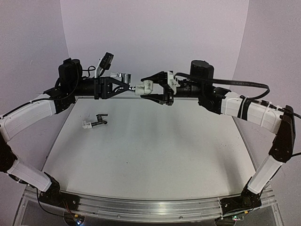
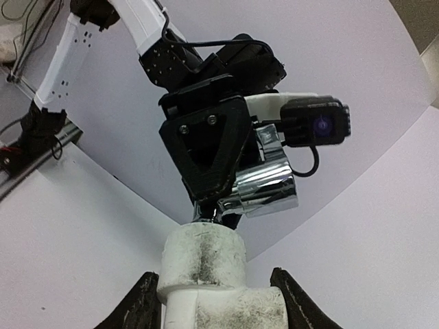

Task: Install the water faucets

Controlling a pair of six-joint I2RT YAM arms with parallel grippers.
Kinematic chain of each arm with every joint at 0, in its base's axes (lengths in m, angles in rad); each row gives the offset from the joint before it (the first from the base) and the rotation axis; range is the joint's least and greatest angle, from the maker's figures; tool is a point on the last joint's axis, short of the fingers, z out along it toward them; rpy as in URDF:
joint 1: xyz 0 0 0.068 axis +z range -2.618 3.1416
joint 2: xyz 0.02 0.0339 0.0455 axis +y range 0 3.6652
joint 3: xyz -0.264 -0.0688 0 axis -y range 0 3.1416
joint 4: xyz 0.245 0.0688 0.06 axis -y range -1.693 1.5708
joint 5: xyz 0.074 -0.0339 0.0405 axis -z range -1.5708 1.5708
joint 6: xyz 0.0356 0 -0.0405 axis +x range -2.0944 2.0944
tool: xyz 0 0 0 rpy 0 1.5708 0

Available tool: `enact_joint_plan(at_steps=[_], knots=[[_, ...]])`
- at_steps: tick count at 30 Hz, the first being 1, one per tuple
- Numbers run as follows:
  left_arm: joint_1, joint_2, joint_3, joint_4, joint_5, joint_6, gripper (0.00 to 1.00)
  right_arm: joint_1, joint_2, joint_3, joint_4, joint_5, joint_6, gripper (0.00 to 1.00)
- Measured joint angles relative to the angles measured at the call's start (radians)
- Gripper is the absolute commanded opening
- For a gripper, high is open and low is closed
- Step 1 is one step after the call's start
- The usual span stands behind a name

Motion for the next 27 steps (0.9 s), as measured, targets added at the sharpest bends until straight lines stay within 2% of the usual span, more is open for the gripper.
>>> enact_joint_plan(at_steps=[6,19,27], knots=[[-0.002,-0.027,-0.002,0.020,0.039,0.523,0.00,0.004,0.022,0.077,-0.065,-0.063,0.325,0.00],[0.014,0.006,0.097,0.029,0.152,1.330,0.00,-0.008,0.100,0.253,-0.112,-0.208,1.145,0.00],[0.018,0.027,0.119,0.028,0.163,1.717,0.00,-0.017,0.114,0.287,-0.125,-0.213,1.369,0.00]])
